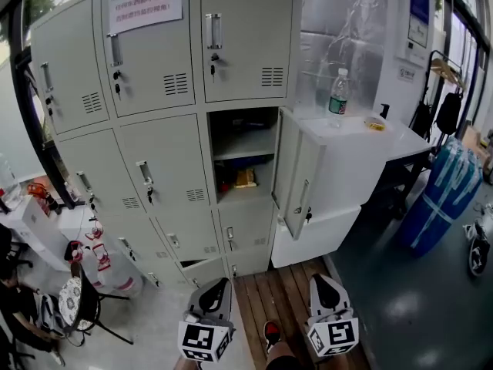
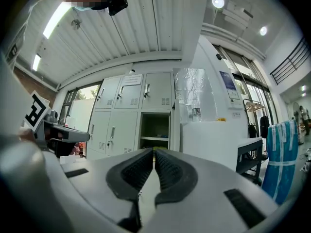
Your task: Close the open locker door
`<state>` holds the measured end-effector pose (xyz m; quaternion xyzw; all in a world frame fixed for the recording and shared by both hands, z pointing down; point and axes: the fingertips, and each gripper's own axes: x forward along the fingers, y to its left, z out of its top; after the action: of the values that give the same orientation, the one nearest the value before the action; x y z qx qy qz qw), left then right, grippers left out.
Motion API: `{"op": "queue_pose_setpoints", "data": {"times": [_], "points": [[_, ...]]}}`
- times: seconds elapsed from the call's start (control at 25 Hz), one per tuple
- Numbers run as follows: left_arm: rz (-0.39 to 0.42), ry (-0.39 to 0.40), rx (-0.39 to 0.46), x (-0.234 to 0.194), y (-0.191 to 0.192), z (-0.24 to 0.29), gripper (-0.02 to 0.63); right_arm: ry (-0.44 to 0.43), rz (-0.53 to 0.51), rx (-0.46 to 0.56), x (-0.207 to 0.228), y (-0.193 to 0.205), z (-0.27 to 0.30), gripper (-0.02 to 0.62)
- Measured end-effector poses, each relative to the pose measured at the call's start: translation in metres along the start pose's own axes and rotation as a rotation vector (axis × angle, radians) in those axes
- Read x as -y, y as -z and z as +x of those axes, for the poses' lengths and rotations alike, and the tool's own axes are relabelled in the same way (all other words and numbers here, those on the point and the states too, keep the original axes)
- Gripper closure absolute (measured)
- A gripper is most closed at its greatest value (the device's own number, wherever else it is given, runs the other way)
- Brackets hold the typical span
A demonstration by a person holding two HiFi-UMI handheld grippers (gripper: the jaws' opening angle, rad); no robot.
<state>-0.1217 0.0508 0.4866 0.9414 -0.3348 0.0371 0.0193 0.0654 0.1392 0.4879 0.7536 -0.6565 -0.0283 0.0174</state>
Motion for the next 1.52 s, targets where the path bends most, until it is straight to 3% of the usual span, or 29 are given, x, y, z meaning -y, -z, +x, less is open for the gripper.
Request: {"op": "queue_pose_setpoints", "data": {"times": [0.36,0.64,0.84,0.96,1.32,1.52], "points": [[-0.005,-0.047,-0.025,-0.025,-0.028,0.094,0.584,-0.067,0.025,-0.011,0.055,-0.012,0.096,0.569],[-0.026,-0.094,-0.063,-0.035,-0.029,0.157,0.584,-0.17,0.047,-0.024,0.082,-0.01,0.161,0.564],[-0.034,-0.13,-0.088,-0.042,-0.032,0.187,0.584,-0.313,0.108,-0.033,0.086,-0.004,0.191,0.437],[-0.038,-0.151,-0.099,-0.047,-0.034,0.2,0.584,-0.364,0.117,-0.044,0.092,0.001,0.206,0.398],[-0.043,-0.169,-0.131,-0.048,-0.038,0.23,0.584,-0.457,0.083,-0.072,0.091,0.0,0.233,0.385],[-0.054,-0.185,-0.148,-0.05,-0.037,0.231,0.584,-0.5,0.058,-0.088,0.083,0.001,0.233,0.422]]}}
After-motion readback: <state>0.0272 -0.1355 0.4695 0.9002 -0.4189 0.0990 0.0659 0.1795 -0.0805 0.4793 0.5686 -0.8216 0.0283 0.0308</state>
